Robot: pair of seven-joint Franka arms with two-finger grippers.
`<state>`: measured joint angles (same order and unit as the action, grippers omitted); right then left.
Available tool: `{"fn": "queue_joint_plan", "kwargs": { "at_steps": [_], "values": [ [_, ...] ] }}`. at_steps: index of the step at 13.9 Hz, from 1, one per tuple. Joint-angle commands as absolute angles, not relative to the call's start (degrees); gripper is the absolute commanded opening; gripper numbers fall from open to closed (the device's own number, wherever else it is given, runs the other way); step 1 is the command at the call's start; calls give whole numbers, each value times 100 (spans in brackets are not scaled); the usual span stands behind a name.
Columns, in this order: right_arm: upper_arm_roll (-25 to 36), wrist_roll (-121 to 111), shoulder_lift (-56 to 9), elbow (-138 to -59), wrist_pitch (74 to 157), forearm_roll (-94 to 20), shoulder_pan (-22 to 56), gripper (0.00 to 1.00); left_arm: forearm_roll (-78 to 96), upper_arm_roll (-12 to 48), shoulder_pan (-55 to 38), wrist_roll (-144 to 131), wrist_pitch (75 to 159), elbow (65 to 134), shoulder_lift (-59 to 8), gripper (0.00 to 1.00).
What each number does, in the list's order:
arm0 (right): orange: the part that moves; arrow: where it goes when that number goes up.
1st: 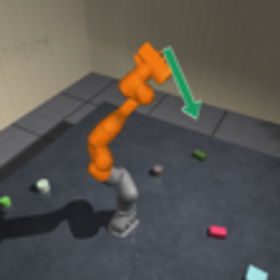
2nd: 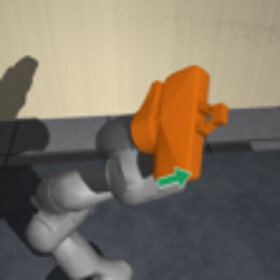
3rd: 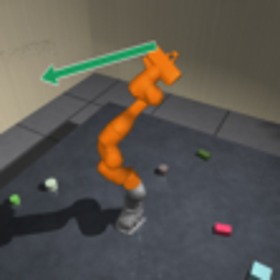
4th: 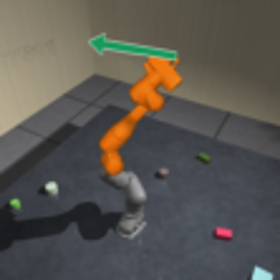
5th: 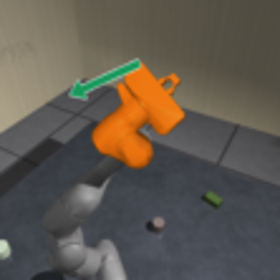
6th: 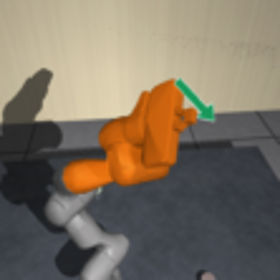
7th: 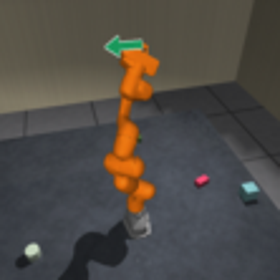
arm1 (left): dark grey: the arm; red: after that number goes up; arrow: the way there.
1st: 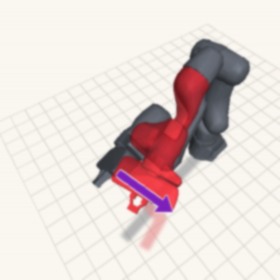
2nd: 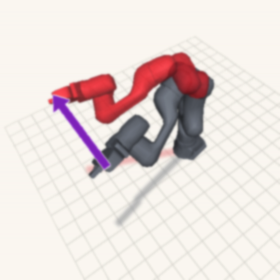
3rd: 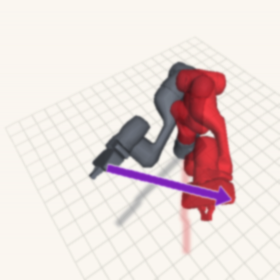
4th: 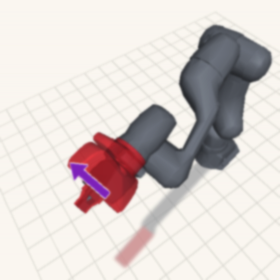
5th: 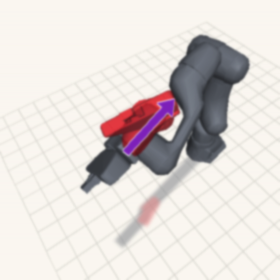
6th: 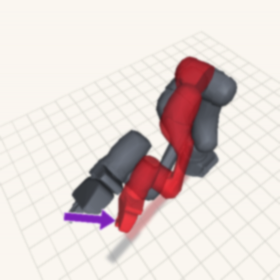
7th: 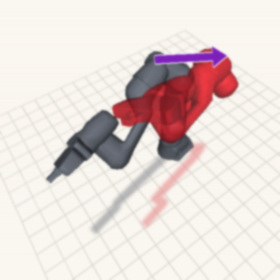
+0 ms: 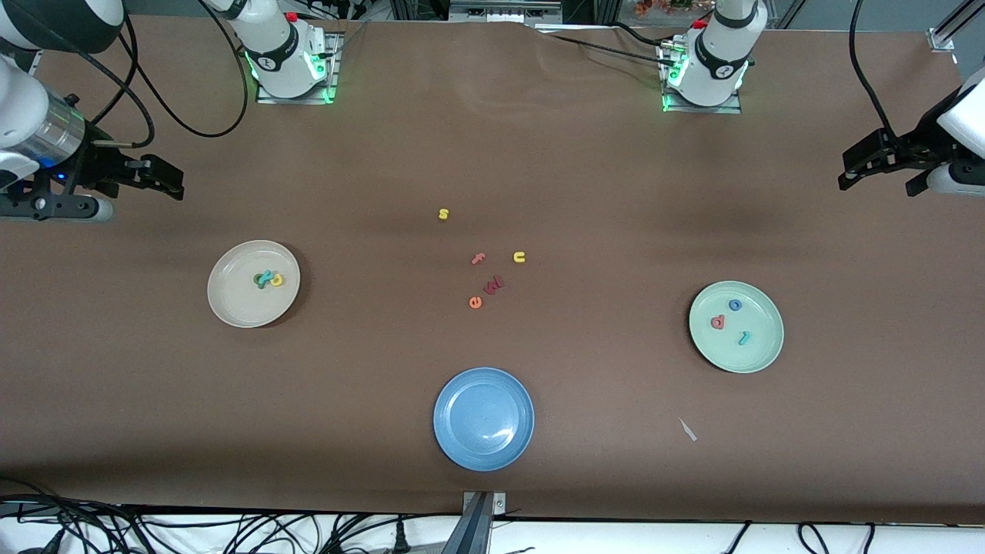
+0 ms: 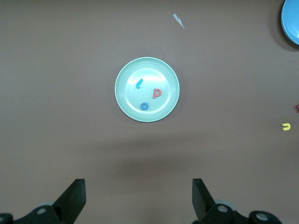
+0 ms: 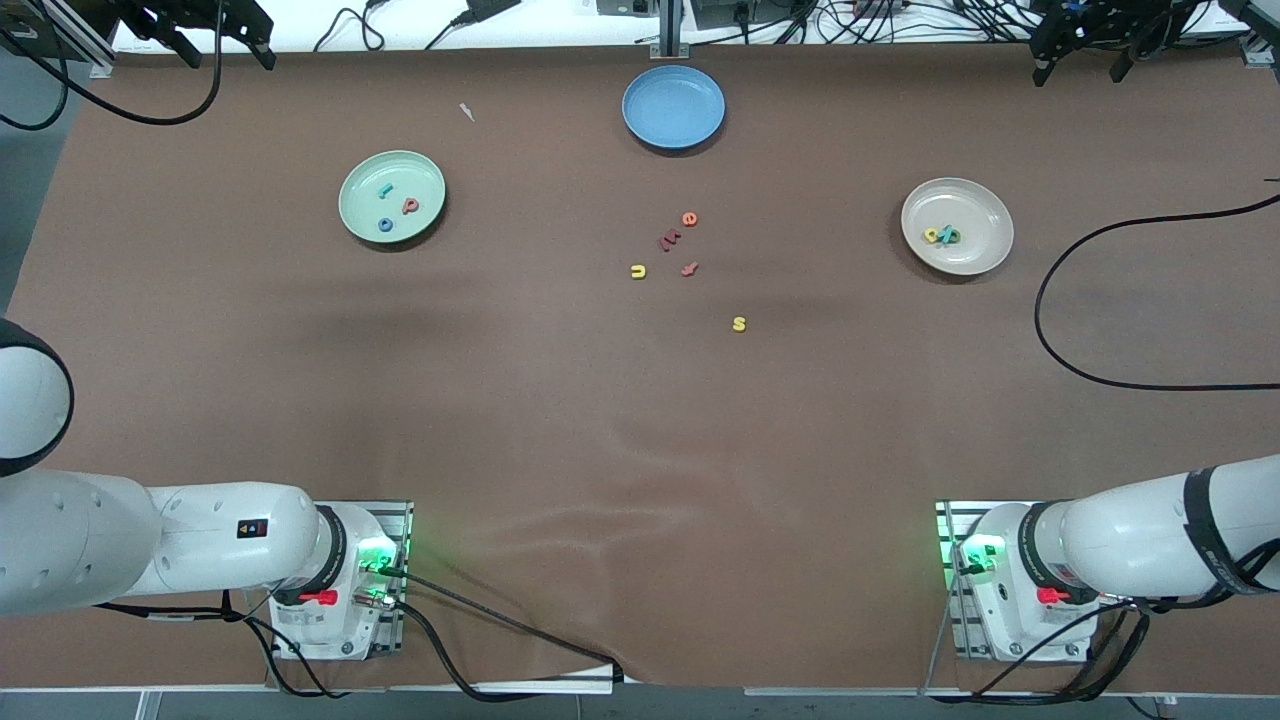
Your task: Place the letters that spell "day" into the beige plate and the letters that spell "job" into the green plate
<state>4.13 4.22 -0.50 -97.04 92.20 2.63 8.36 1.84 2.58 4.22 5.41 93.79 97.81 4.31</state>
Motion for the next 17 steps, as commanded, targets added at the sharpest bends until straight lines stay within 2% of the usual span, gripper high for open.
{"fn": "queue_joint_plan", "kwargs": {
  "at_steps": [1,9,17],
  "values": [
    [351,334,-18,-9606,9166,273,703,100,237,220,431,686,9448,9844,475,100],
    [475,404,70,-9668,9614,-26,738,100,237,228,413,677,9404,9712,422,100],
    [483,316,0,-9615,9536,-18,747,100,237,220,422,677,9308,9677,413,100]
  ]
}}
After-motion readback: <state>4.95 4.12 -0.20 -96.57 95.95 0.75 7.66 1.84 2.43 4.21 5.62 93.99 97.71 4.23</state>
